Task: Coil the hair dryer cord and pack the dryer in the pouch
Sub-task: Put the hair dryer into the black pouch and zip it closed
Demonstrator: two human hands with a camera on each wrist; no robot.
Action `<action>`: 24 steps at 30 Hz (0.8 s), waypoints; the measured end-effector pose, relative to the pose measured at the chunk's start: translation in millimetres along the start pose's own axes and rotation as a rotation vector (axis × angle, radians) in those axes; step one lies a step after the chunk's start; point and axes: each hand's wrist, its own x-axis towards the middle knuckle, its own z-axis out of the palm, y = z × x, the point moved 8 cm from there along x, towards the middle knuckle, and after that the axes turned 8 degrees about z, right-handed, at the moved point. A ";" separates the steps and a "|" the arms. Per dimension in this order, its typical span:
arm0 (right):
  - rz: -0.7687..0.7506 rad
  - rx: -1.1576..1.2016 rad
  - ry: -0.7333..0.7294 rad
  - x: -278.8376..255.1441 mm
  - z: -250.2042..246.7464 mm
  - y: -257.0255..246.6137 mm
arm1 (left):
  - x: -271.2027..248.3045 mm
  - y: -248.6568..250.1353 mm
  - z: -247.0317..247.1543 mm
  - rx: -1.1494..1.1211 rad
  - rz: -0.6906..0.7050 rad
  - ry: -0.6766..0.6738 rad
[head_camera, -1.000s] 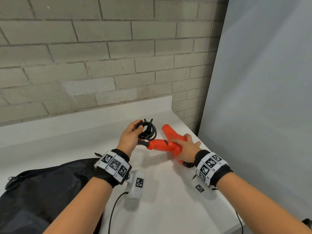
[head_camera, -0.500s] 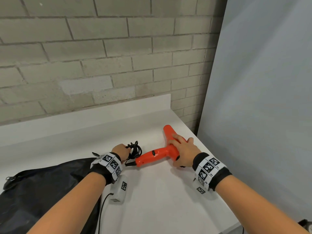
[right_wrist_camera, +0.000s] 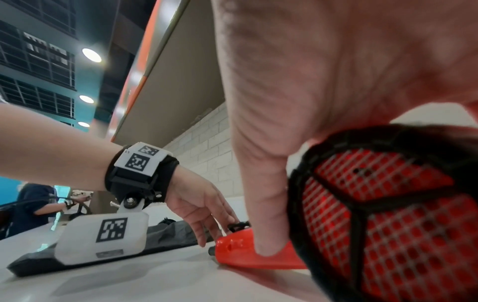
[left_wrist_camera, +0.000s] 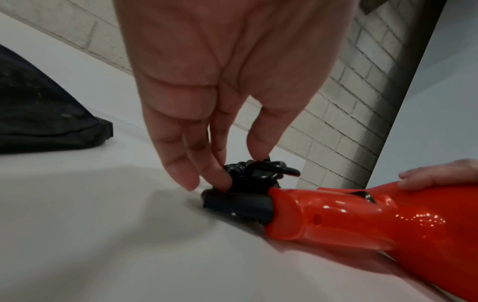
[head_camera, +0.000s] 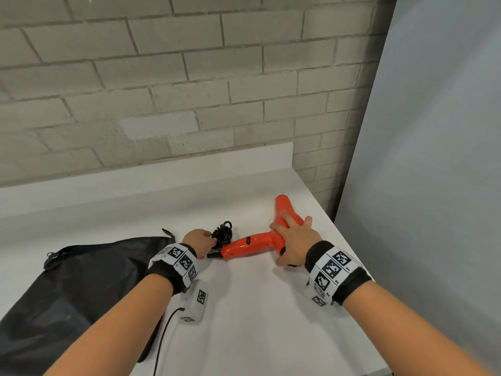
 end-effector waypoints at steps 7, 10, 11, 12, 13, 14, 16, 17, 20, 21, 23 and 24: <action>0.052 -0.065 -0.073 1.5 -0.9 -12.8 | -22.3 -12.2 -9.3 -0.053 -0.015 -0.072; 0.038 -0.087 -0.043 1.6 -12.5 -38.2 | -35.2 -27.6 -30.2 -0.021 0.010 -0.037; 0.005 -0.068 -0.019 1.9 -17.2 -52.0 | -36.9 -36.0 -38.9 0.004 0.019 -0.024; -0.041 -0.030 -0.004 3.6 -19.6 -69.7 | -37.9 -46.3 -49.3 0.058 0.030 -0.016; -0.090 0.027 -0.003 5.0 -20.2 -86.6 | -36.7 -56.5 -59.2 0.141 0.036 -0.007; -0.138 0.086 -0.018 7.5 -18.8 -106.6 | -35.2 -69.9 -71.7 0.213 0.033 0.008; -0.220 0.170 -0.074 11.6 -12.8 -140.3 | -27.7 -92.8 -91.3 0.281 0.023 0.032; -0.257 0.185 -0.116 14.2 -7.7 -159.6 | -22.8 -106.1 -99.9 0.300 0.019 0.032; -0.329 0.200 -0.206 20.7 6.6 -205.7 | -5.9 -136.3 -111.7 0.372 0.032 -0.023; -0.344 0.204 -0.225 22.9 10.8 -218.5 | -1.0 -145.2 -113.1 0.393 0.029 -0.044; -0.362 0.211 -0.260 28.3 19.1 -242.2 | 5.2 -157.0 -116.7 0.466 0.026 -0.080; -0.370 0.223 -0.271 30.4 22.2 -253.2 | 6.5 -159.9 -118.2 0.510 0.040 -0.086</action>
